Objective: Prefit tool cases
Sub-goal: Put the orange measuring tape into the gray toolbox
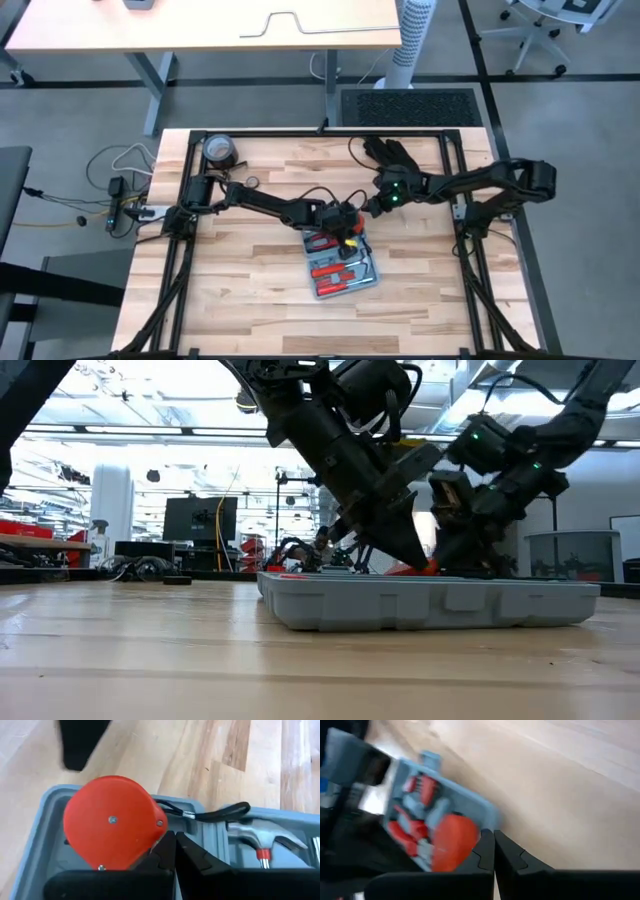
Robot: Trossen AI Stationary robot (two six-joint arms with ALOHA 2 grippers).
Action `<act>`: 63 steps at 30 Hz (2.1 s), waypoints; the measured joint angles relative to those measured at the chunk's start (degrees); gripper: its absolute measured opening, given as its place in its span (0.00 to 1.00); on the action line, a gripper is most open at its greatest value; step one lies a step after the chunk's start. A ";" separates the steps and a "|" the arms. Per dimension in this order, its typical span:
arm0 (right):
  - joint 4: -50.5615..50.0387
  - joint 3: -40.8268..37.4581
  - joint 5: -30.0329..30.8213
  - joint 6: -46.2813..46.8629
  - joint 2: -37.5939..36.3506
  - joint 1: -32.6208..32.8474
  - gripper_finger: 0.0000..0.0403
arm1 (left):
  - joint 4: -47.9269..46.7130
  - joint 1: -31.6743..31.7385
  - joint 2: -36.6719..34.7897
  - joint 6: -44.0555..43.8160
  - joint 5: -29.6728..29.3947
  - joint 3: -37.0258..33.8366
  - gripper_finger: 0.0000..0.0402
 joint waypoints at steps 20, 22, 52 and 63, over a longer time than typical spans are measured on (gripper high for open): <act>-6.71 3.61 -4.30 0.00 0.99 3.77 0.01 | -8.93 2.05 -0.27 4.09 -7.10 0.07 0.00; -7.35 3.55 -4.51 -0.72 0.58 3.28 0.01 | -9.25 2.11 -0.58 4.09 -8.88 0.07 0.00; -9.08 3.62 -4.91 -8.66 0.69 -0.73 0.01 | -11.35 2.69 -4.46 0.95 -8.47 -0.03 0.00; -9.60 1.84 -4.51 -10.84 0.67 -2.69 0.01 | -11.43 2.54 -4.85 0.33 -8.44 -0.04 0.00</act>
